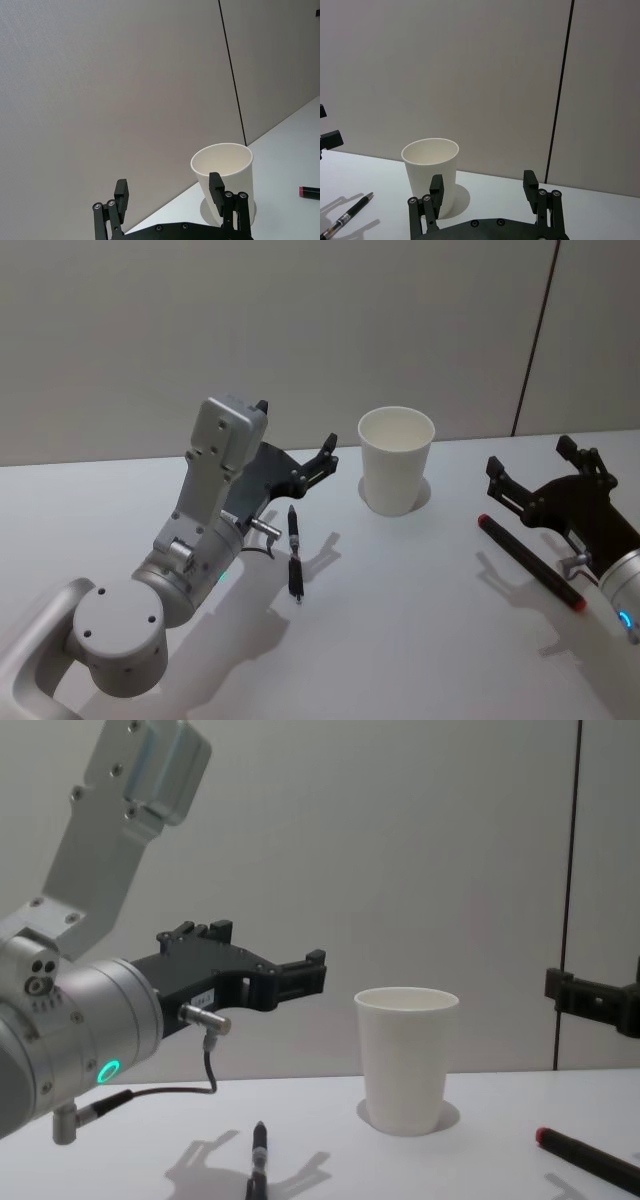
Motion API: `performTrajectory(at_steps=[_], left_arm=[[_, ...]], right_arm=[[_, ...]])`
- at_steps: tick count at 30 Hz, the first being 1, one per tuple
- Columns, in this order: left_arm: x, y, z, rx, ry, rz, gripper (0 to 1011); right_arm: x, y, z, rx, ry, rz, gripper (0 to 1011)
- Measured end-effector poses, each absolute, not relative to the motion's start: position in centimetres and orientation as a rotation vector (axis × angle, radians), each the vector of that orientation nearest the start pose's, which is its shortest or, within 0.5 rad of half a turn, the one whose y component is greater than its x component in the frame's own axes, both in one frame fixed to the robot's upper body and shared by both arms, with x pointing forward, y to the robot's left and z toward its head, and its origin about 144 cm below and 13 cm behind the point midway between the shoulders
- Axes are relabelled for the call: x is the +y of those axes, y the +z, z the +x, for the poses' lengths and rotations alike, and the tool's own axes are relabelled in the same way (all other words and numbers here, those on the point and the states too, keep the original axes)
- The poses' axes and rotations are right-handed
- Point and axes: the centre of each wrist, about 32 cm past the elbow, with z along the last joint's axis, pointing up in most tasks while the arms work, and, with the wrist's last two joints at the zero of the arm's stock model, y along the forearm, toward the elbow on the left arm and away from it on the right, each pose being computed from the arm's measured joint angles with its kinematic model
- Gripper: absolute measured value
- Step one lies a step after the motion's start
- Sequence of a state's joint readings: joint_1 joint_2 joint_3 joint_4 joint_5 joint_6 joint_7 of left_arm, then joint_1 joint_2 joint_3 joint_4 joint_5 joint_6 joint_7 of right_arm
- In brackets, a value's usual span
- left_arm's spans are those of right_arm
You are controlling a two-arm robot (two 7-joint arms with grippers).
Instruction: Place the pen into the pen holder.
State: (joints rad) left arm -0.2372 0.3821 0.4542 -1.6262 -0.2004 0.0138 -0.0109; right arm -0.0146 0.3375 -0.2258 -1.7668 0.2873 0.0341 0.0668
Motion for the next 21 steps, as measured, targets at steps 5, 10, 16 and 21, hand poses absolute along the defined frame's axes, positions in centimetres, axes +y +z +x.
performTrajectory(at_steps=[5, 10, 16, 21], left_arm=[[19.84, 120.44, 49.20, -0.268, 1.124, 0.061, 1001], [19.84, 120.44, 49.20, -0.268, 1.124, 0.061, 1001], [19.84, 120.44, 49.20, -0.268, 1.124, 0.061, 1001], [19.84, 120.44, 49.20, -0.268, 1.124, 0.061, 1001]], right_arm=[[-23.71, 118.87, 44.33, -0.075, -1.229, 0.026, 1001], [-23.71, 118.87, 44.33, -0.075, -1.229, 0.026, 1001], [-23.71, 118.87, 44.33, -0.075, -1.229, 0.026, 1002], [-23.71, 118.87, 44.33, -0.075, -1.229, 0.026, 1002]])
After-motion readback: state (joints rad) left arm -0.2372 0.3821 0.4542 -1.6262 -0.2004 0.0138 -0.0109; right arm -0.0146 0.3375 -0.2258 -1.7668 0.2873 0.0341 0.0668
